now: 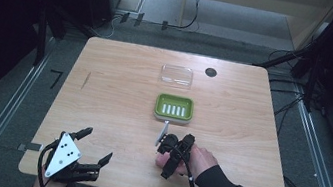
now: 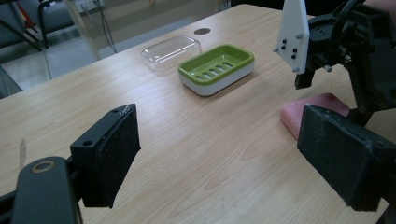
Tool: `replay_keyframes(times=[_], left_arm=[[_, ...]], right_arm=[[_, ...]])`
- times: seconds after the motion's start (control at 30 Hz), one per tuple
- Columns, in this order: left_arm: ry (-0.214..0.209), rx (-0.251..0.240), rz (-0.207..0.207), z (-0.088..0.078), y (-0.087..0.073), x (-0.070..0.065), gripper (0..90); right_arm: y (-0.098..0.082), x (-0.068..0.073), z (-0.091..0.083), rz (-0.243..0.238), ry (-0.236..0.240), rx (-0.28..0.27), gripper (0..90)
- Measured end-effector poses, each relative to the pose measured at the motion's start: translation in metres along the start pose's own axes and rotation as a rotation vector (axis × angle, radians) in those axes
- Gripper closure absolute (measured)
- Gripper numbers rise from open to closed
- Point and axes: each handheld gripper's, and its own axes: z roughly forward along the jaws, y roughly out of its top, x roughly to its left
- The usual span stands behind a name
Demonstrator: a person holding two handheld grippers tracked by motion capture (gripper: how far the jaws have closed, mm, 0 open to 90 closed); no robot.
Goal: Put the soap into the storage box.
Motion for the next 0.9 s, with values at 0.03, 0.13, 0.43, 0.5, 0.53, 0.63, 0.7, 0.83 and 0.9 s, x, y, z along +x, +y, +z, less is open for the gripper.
replay_keyframes(times=[0.03, 0.13, 0.43, 0.5, 0.53, 0.63, 0.7, 0.83, 0.9], left_arm=[[0.001, 0.0, 0.0, 0.0, 0.0, 0.0001, 13.9], [0.0, 0.0, 0.001, 0.0, 0.0, 0.0, 13.9], [0.0, 0.0, 0.002, -0.0002, -0.0001, 0.0, 13.9], [0.001, 0.0, 0.002, -0.0002, -0.0001, 0.0001, 13.9], [0.0, 0.0, 0.002, -0.0002, -0.0001, 0.0001, 13.9], [0.0, 0.0, 0.001, -0.0001, -0.0001, 0.0, 13.9], [0.0, 0.0, 0.001, -0.0001, -0.0001, 0.0, 13.9], [0.001, 0.001, 0.002, -0.0002, -0.0001, 0.0001, 13.9], [0.0, 0.001, 0.002, -0.0002, -0.0001, 0.0, 13.9]], right_arm=[[0.0009, -0.0001, 0.0009, -0.006, 0.002, -0.001, 0.4], [0.003, 0.0009, 0.0023, -0.006, 0.003, 0.003, 1.6], [0.0055, 0.0036, 0.0023, -0.025, 0.007, -0.013, 18.5], [0.0056, 0.004, 0.0021, -0.029, 0.006, -0.016, 18.7], [0.0058, 0.0044, 0.0019, -0.028, 0.004, -0.016, 19.2], [0.0064, 0.005, 0.0029, -0.035, -0.006, -0.025, 21.4], [0.0069, 0.0058, 0.0035, -0.036, -0.008, -0.023, 23.9], [0.0074, 0.0066, 0.0066, -0.043, -0.013, -0.016, 27.0], [0.0073, 0.0071, 0.0056, -0.044, -0.016, -0.02, 29.9]])
